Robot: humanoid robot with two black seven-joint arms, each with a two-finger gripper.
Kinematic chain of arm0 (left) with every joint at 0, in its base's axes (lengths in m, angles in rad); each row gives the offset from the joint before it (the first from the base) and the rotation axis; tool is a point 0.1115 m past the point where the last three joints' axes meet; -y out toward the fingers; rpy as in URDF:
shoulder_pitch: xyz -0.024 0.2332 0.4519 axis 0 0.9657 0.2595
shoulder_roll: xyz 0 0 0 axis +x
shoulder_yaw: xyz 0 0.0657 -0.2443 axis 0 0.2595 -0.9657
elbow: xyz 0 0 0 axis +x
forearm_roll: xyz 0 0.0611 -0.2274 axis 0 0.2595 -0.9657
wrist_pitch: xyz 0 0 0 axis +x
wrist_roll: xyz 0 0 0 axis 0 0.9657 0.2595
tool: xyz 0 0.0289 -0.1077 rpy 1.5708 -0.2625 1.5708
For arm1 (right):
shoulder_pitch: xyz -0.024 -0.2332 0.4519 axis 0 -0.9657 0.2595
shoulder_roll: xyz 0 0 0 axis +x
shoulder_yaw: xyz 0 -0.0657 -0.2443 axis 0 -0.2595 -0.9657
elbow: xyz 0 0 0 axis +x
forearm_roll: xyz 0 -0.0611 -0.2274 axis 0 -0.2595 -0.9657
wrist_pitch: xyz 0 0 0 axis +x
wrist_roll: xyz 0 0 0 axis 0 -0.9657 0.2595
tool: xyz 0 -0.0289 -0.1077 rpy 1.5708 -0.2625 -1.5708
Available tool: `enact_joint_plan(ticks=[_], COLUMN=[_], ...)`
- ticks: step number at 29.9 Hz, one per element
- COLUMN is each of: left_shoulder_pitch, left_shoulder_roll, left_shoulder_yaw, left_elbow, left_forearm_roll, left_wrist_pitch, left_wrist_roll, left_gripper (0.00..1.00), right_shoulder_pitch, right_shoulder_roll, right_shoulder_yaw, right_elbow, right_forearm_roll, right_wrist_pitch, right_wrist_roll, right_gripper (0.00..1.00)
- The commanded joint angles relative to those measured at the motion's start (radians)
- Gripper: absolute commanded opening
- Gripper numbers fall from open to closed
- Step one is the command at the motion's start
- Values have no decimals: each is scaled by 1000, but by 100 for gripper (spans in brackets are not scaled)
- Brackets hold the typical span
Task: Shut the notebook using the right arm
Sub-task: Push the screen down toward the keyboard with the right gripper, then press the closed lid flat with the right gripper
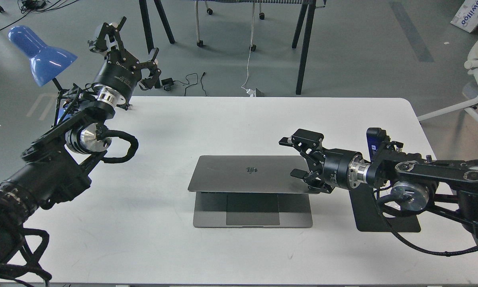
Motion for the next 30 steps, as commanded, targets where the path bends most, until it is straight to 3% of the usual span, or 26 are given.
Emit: enact_joint_plan(ticks=[1, 30], left_shoulder_pitch=[0, 0], left_shoulder_roll=[0, 0], left_shoulder_yaw=[0, -1], left_elbow=[0, 0], left_forearm_roll=[0, 0], left_wrist_pitch=[0, 0], left_wrist_roll=[0, 0], left_gripper=[100, 100], right_shoulder_pitch=[-26, -169], right_shoulder_roll=[8, 34], right_shoulder_yaw=[-23, -27], right_elbow=[-4, -80], right_forearm_roll=[-3, -17], right_wrist_pitch=[0, -14], right_wrist_roll=[0, 0], right_gripper=[100, 100])
